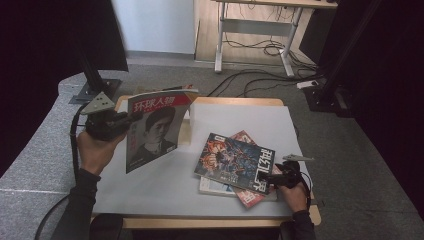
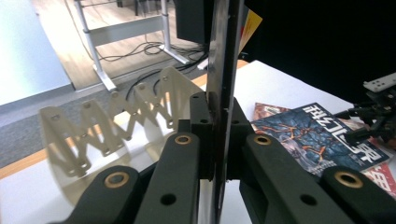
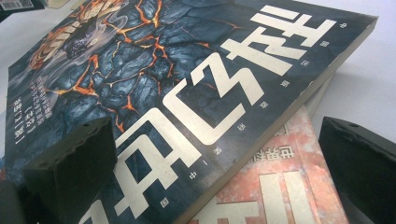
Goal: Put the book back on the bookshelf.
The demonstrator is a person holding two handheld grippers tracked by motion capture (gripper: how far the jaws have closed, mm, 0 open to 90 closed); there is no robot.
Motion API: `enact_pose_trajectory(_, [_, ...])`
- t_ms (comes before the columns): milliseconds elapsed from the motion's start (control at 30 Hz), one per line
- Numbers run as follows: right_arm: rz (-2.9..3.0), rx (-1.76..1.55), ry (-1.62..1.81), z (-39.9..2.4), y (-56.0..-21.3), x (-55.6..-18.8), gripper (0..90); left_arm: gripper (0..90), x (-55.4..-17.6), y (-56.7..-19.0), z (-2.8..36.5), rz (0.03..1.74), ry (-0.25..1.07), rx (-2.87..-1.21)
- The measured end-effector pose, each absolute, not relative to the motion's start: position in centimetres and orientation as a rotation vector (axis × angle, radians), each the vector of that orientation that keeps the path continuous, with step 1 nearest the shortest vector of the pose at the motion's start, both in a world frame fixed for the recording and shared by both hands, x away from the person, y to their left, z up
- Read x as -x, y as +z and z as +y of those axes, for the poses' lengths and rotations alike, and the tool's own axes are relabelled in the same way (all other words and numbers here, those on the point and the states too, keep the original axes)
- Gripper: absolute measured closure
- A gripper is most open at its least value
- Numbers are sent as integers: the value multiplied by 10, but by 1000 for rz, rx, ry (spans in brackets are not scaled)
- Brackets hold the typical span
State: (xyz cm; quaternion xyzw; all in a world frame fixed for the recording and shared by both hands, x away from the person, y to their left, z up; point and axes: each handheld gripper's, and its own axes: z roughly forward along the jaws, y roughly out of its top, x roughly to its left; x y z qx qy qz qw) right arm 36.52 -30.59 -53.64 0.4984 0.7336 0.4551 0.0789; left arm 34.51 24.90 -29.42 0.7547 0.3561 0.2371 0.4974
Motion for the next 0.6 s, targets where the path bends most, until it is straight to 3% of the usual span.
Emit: enact_pose_trajectory(600, [2198,-1492,1360,-306,-536,-365,0,870,-346,-293,287,990,666,-1775])
